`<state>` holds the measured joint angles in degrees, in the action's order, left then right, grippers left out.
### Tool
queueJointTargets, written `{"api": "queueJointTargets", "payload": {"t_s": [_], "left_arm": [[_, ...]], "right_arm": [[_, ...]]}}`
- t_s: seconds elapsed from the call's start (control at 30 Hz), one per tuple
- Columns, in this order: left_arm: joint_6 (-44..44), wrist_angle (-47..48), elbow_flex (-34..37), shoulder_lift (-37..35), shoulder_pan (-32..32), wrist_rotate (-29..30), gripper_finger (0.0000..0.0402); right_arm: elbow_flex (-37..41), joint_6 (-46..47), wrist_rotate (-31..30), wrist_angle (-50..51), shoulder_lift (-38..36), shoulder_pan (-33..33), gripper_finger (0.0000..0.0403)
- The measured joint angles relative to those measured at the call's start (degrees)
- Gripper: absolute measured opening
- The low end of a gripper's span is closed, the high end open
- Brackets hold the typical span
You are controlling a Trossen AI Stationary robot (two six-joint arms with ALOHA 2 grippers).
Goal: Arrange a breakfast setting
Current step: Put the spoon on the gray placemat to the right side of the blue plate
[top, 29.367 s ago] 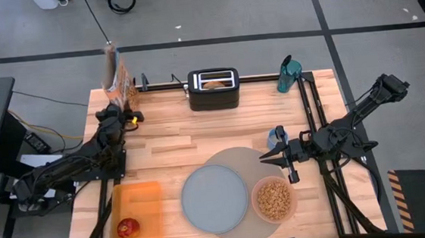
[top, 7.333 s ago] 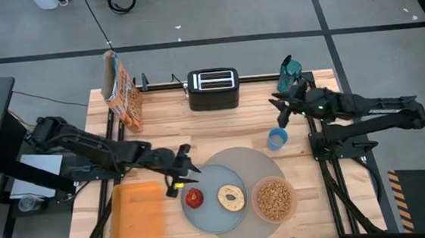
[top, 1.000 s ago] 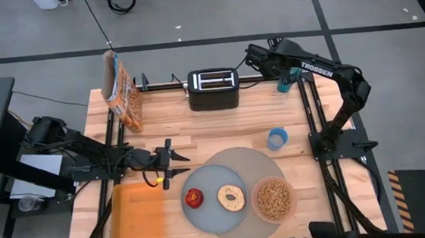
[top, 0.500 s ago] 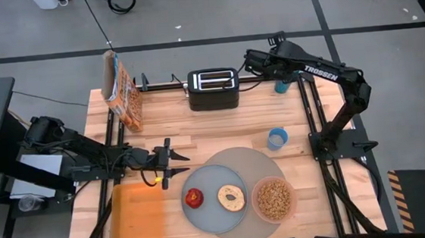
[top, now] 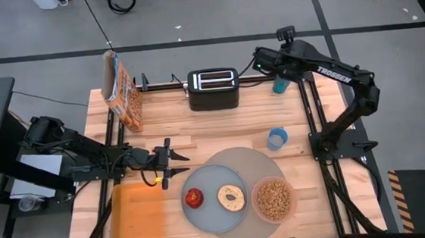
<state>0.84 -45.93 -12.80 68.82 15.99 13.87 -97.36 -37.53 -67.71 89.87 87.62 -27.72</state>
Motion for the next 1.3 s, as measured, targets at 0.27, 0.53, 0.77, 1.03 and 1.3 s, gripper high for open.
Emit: {"api": "queueJointTargets", "payload": {"t_s": [0.27, 0.53, 0.77, 1.03, 1.3], "left_arm": [[0.0, 0.0, 0.0, 0.0, 0.0, 0.0, 0.0162], [0.0, -1.3, 0.0, 0.0, 0.0, 0.0, 0.0162], [0.0, -2.8, 0.0, 0.0, 0.0, 0.0, 0.0162], [-0.1, -3.2, 0.0, 0.0, 0.0, 0.0, 0.0162], [-0.2, -3.2, 0.0, 0.0, 0.0, -2.5, 0.0162]], "right_arm": [[0.0, -0.5, 1.4, -0.5, -3.3, 0.8, 0.0012], [0.0, -6.3, 26.0, -8.1, -5.4, 0.8, 0.0012], [0.0, -6.3, 27.3, -5.2, -5.4, -0.1, 0.0012], [0.0, -4.7, 31.2, -4.7, -6.7, 0.3, 0.0012], [0.0, -2.8, 48.3, -6.0, -10.1, 2.2, 0.0012]]}}
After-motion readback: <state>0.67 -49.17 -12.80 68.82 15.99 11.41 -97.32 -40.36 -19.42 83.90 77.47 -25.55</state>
